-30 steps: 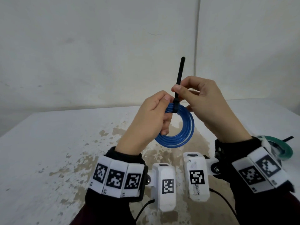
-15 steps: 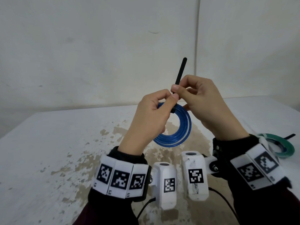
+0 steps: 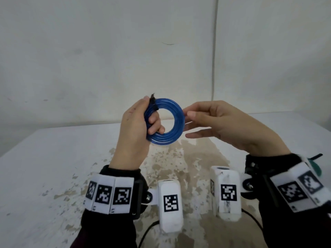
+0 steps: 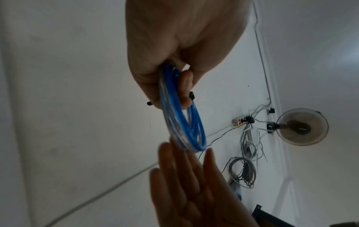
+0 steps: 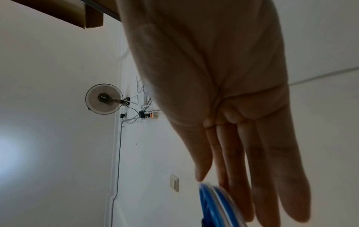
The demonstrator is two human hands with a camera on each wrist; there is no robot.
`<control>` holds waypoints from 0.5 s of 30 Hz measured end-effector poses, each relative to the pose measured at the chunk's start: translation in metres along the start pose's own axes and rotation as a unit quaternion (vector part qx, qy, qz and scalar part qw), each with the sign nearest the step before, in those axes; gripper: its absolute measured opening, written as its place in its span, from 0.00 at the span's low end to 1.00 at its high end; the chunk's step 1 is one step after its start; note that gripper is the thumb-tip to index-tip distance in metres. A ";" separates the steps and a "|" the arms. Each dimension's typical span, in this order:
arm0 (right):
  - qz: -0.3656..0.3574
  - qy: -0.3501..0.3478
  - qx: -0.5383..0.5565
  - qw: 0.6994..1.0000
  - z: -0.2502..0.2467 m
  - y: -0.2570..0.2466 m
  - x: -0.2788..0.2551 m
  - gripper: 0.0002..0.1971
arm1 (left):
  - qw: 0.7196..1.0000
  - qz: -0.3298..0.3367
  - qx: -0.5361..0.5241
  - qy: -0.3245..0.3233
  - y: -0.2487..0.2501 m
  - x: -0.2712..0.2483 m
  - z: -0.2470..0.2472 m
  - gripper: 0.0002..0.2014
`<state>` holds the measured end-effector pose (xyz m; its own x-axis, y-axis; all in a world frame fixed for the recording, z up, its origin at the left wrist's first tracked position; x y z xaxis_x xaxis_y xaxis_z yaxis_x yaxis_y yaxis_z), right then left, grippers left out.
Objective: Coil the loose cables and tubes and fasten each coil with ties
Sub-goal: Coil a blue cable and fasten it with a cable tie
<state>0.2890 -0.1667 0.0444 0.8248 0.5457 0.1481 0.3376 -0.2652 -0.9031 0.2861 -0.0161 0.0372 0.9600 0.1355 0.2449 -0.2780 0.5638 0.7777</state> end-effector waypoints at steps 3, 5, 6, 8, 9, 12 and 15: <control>-0.007 0.007 0.013 1.000 0.003 0.000 0.005 0.10 | 1.000 -0.010 -0.010 -0.022 -0.006 -0.002 0.007 0.15; -0.011 0.013 0.016 1.000 0.002 0.000 0.005 0.11 | 1.000 -0.010 -0.010 -0.026 -0.007 -0.003 0.008 0.14; -0.012 0.015 0.018 1.000 0.001 0.000 0.005 0.11 | 1.000 -0.007 -0.006 -0.028 -0.007 -0.003 0.008 0.14; -0.017 0.019 0.014 1.000 0.001 -0.001 0.004 0.12 | 1.000 0.001 0.001 -0.030 -0.005 -0.004 0.009 0.14; -0.018 0.022 0.013 1.000 0.002 -0.002 0.004 0.12 | 1.000 0.005 0.002 -0.030 -0.005 -0.004 0.008 0.15; -0.013 0.027 0.047 0.998 0.005 -0.004 0.006 0.13 | 0.999 0.021 0.023 -0.038 -0.001 -0.006 0.011 0.15; -0.006 0.041 0.105 0.994 0.009 -0.002 0.011 0.14 | 0.994 0.044 0.083 -0.047 0.003 -0.006 0.012 0.16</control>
<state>0.2935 -0.1525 0.0441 0.8580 0.4797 0.1839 0.2530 -0.0829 -0.9639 0.2792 -0.0251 0.0456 0.9264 0.0973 0.3636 -0.3702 0.4101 0.8335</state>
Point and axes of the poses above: each hand's wrist, its own x-axis towards the middle knuckle, its own z-axis out of the palm, y = z × x, the point moved 8 cm from there along x, towards the middle knuckle, and after that the axes turned 11 degrees about -x, right-handed, at the moved point
